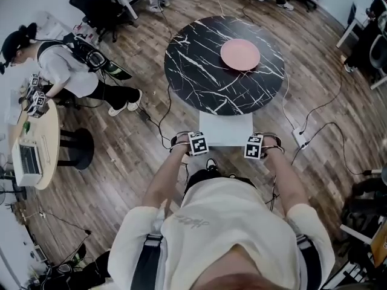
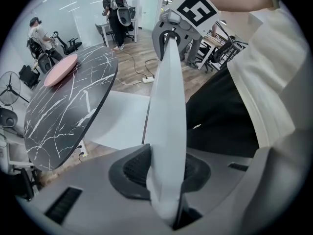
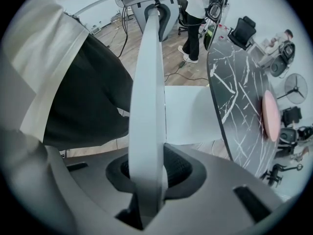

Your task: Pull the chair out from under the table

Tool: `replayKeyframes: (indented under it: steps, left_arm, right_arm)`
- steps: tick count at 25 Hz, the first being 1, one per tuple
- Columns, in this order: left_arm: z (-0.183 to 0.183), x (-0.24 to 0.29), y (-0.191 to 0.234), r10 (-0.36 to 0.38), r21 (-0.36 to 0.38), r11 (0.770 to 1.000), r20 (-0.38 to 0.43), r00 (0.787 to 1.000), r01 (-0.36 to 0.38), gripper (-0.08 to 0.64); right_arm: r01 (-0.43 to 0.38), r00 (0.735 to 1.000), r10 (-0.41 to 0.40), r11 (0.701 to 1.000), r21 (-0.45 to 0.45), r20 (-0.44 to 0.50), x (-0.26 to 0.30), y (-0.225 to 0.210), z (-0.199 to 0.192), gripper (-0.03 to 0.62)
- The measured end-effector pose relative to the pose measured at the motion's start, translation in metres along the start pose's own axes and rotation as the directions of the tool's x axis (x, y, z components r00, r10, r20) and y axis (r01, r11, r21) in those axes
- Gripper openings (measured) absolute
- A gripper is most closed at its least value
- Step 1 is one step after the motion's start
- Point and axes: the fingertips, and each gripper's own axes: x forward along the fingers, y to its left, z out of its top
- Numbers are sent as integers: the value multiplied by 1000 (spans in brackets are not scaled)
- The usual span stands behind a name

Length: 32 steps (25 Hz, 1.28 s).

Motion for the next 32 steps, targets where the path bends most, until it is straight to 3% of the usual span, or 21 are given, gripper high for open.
replayKeyframes:
  steps: [3,8,19,23,32]
  left_arm:
    - [-3,1,-13,9,25,1000,-17,1000,-8,106]
    - [-3,1,-21,45,65,997,-73,996,-40,100]
    - [-6,5,-67,76,27,997,-82,994,-74,92]
    - [-14,5,-86,42,32,999,-89,995,-39,92]
    - [-15,11,-110,47,52,998,-95,994,-43,92]
  right_arm:
    - [-26,999,26,1000,10,33,1,14,2,92]
    - [5,999,-5,1000,-12,41,-3,16,1,91]
    - [12,1000,-10,996,-91,20,-3,47,-3,86]
    - [-38,999,41,996,-85,30,-3,74,3,89]
    - [-23,1000,24,998,-56,6,0,102,-3,89]
